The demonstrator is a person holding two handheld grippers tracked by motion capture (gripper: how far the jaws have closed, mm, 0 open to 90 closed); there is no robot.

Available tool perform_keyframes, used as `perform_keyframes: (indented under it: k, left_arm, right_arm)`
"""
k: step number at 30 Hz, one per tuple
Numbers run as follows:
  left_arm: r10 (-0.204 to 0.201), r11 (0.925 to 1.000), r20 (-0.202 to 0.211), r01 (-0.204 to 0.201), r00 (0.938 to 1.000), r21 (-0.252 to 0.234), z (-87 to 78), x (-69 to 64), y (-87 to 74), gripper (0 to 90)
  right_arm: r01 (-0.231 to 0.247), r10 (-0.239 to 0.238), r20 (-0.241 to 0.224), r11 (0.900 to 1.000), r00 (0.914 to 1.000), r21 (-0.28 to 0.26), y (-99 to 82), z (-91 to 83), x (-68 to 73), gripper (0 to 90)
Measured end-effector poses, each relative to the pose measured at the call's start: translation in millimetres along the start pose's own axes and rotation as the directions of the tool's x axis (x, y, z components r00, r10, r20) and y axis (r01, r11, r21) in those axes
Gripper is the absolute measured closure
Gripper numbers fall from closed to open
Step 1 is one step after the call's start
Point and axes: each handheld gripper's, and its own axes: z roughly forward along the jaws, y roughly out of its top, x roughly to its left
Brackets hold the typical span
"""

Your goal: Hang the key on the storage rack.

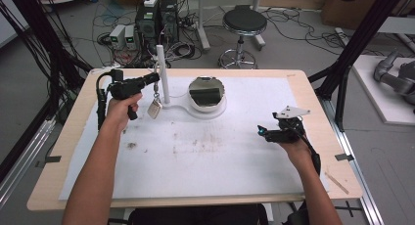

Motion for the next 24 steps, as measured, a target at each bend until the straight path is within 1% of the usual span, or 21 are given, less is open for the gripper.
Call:
perform_keyframes:
  k: [2, 3, 8, 14, 19, 21, 24]
  left_arm:
    - [-0.008, 0.9999, 0.003, 0.008, 1.0000, -0.010, 1.5, 1.1, -0.8, 74.5]
    - [-0.004, 1.0000, 0.006, 0.004, 1.0000, -0.008, 1.7, 1.8, -1.0, 74.5]
    - [-0.021, 0.9996, 0.015, 0.021, 0.9997, -0.018, 2.1, 3.3, -1.6, 74.4]
    - [-0.044, 0.9987, 0.008, 0.044, 0.9990, -0.024, 1.4, 6.6, -1.9, 73.9]
    - [-0.052, 0.9985, -0.023, 0.051, 0.9984, -0.017, 4.0, 8.1, -3.5, 73.2]
    - [-0.045, 0.9990, -0.046, 0.045, 0.9979, -0.009, 4.7, 8.4, -4.0, 72.7]
    - [-0.017, 0.9998, -0.088, 0.018, 0.9960, 0.007, 4.8, 8.0, -4.3, 70.7]
  right_arm:
    - [-0.001, 0.001, -0.002, 1.0000, 1.0000, -0.001, 0.1, 0.1, 0.1, 21.9]
    - [0.001, -0.001, -0.002, 1.0000, 1.0000, 0.000, 0.0, 0.1, 0.1, 21.9]
    - [0.005, -0.005, -0.007, 1.0000, 1.0000, 0.000, 0.1, 0.4, 0.1, 21.9]
    - [0.005, -0.005, -0.008, 1.0000, 1.0000, 0.001, -0.2, 0.3, 0.2, 21.9]
    - [0.005, -0.005, -0.008, 1.0000, 1.0000, 0.003, -0.2, 0.4, 0.2, 21.9]
    - [0.005, -0.005, -0.009, 1.0000, 0.9999, -0.001, -0.2, 0.2, 0.2, 22.0]
    - [0.003, -0.003, -0.009, 1.0000, 1.0000, 0.000, -0.3, -0.3, 0.2, 22.0]
